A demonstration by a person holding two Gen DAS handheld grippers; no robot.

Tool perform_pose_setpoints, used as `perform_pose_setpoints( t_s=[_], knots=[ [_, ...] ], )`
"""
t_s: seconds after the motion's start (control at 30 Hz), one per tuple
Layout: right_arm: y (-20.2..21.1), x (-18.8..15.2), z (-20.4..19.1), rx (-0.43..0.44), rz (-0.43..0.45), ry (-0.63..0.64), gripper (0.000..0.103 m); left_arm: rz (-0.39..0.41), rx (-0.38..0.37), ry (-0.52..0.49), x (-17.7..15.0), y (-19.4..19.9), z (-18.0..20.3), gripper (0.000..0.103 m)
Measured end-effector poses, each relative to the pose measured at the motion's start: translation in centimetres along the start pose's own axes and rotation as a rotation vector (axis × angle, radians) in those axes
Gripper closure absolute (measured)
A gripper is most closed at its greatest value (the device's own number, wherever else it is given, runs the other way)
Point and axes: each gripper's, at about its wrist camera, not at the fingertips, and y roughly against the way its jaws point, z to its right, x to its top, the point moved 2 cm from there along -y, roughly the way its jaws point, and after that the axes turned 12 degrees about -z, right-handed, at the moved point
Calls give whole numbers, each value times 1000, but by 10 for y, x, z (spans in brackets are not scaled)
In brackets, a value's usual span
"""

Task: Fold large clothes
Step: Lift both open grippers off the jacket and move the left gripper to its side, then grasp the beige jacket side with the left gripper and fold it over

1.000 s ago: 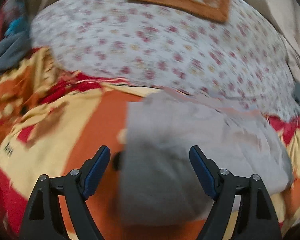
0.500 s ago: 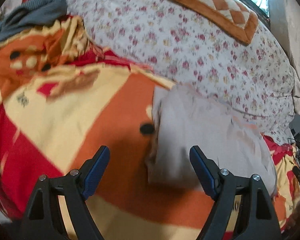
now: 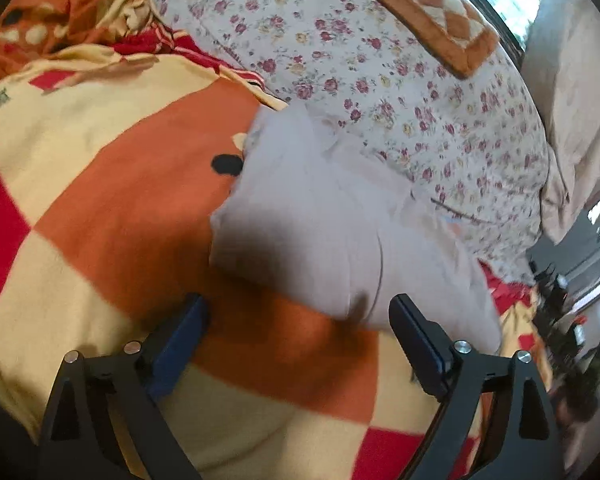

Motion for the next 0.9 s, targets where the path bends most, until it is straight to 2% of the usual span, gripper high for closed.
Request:
perform_pose_setpoints(
  t_s=[0.03, 0.13, 0.23, 0.4, 0.5, 0.63, 0.7, 0.73, 0.8, 0.9],
  knots=[
    [0, 0, -1, 2, 0, 3, 39, 1, -6, 25, 9, 1, -3, 21],
    [-1, -1, -3, 7, 0, 15, 39, -68, -10, 42, 34, -6, -9, 22],
    [-5, 0, -3, 9, -10, 18, 39, -198, -14, 22, 65, -23, -15, 22],
    [-9, 0, -5, 10, -13, 25, 39, -290, -12, -82, 109, -51, -11, 22],
    [-12, 0, -6, 3, -22, 25, 39, -357, -96, -149, 126, -74, -2, 22],
    [-17, -1, -6, -13, -38, 33, 39, -376, -237, -106, 148, -87, -9, 23],
    [-19, -1, -6, -22, -41, 37, 39, -366, -304, -43, 157, -88, -20, 31],
    [-19, -1, -6, -23, -39, 35, 39, -368, -314, -31, 160, -88, -23, 35],
    [-19, 0, -6, -26, -33, 31, 39, -368, -296, -16, 163, -88, -30, 52],
    [-17, 1, -5, -27, -22, 24, 39, -387, -244, -43, 162, -90, -31, 68]
  ],
)
